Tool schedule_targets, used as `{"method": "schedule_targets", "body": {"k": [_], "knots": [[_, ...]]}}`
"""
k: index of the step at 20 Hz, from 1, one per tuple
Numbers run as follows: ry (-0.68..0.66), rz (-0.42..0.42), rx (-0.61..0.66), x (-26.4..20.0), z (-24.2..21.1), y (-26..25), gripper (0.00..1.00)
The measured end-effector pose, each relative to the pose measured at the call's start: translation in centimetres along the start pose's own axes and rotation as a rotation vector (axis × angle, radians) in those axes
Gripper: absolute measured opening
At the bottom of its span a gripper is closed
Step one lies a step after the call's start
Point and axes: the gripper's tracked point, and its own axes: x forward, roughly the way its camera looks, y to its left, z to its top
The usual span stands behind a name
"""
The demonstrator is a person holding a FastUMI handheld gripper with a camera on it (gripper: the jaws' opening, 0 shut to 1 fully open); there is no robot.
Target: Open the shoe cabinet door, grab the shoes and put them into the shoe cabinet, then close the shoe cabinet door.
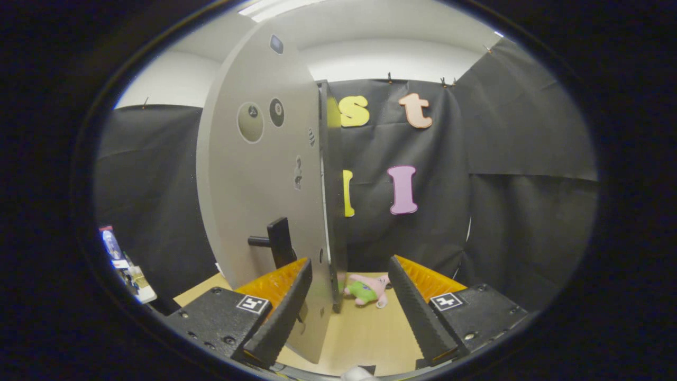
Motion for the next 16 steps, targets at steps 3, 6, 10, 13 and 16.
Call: {"method": "schedule_targets", "body": {"k": [3,6,10,13,16], "knots": [[0.000,-0.021,0.004,-0.2,0.0,0.7,0.96],[-0.007,-0.051,-0.001,-0.1,0.1,1.8,0.96],[-0.014,-0.106,0.002,-0.4,-0.4,6.2,0.96],[-0.013,-0.109,0.024,0.4,-0.8,9.6,0.96],[-0.015,-0.096,0.026,1.6,-0.9,13.4,0.96]]}}
